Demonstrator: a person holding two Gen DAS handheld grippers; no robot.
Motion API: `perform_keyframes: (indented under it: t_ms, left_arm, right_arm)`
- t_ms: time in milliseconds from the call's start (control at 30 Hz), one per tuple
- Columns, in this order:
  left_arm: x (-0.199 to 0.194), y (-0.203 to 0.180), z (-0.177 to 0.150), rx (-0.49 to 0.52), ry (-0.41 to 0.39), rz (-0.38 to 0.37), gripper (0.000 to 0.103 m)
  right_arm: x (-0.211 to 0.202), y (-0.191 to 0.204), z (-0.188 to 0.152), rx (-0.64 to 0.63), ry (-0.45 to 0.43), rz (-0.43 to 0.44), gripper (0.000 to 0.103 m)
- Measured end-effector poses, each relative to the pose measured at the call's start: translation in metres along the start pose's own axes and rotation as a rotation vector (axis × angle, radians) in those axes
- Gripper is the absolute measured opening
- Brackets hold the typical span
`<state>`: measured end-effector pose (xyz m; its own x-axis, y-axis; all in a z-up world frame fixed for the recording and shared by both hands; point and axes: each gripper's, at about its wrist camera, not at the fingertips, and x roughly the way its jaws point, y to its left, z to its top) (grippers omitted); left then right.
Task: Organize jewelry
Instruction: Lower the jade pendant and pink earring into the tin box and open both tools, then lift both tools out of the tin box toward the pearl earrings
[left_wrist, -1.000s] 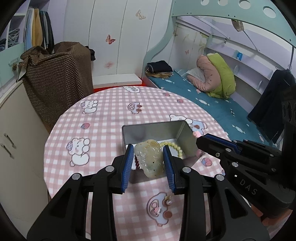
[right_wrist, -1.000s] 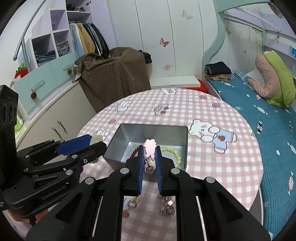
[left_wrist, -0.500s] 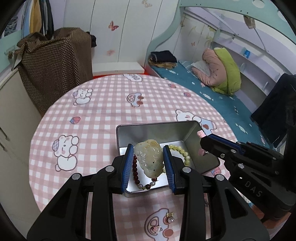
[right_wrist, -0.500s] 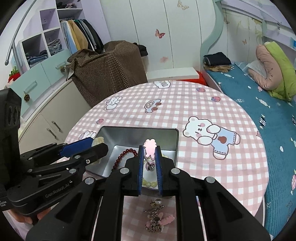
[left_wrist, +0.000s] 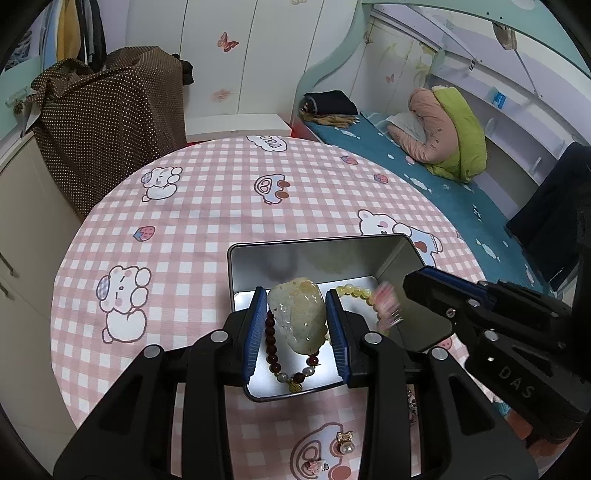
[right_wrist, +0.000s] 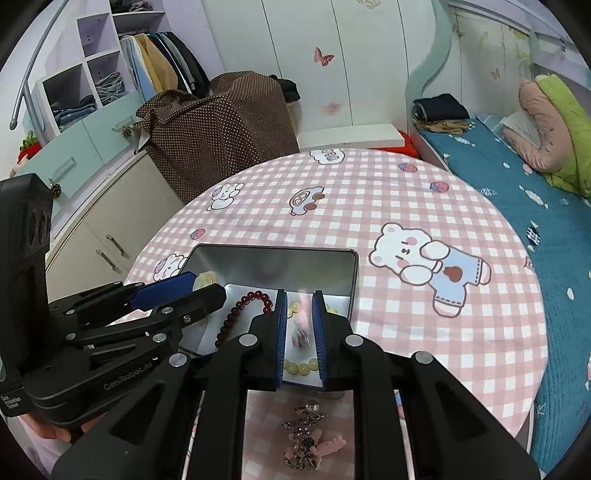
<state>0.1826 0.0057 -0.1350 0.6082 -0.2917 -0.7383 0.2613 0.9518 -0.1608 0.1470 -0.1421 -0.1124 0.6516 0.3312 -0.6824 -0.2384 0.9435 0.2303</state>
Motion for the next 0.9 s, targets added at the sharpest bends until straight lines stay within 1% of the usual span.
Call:
perform_keyframes:
  t_ms: [33,100,167,200,233,267,300,900]
  left_arm:
    - [-0.001,0.0,0.0,0.001,-0.001,0.004,0.033]
    - [-0.003,0.0,0.001,0.001,-0.011,0.005,0.034]
    - [-0.007,-0.001,0.002,0.006,-0.022,0.006,0.035]
    - [-0.009,-0.001,0.002,0.008,-0.027,0.011,0.047]
    - [-0.011,-0.001,0.002,0.007,-0.032,0.016,0.052]
    - [-0.012,-0.001,0.001,0.006,-0.036,0.013,0.053]
    - [-0.013,-0.001,0.0,0.003,-0.036,0.013,0.053]
    - [-0.027,-0.001,-0.005,0.0,-0.053,0.021,0.053]
  right_arm:
    - [-0.002,0.0,0.001,0.0,-0.005,-0.003,0.019]
    - [-0.005,-0.002,0.002,0.004,-0.017,-0.017,0.032]
    - [-0.008,-0.005,0.003,0.011,-0.028,-0.035,0.034]
    - [-0.009,-0.007,0.003,0.021,-0.031,-0.041,0.04]
    - [-0.01,-0.009,0.003,0.027,-0.033,-0.045,0.044]
    - [-0.012,-0.01,0.002,0.031,-0.04,-0.053,0.053]
    - [-0.013,-0.01,0.002,0.03,-0.047,-0.061,0.056]
    - [-0.029,-0.009,-0.002,0.025,-0.07,-0.076,0.057]
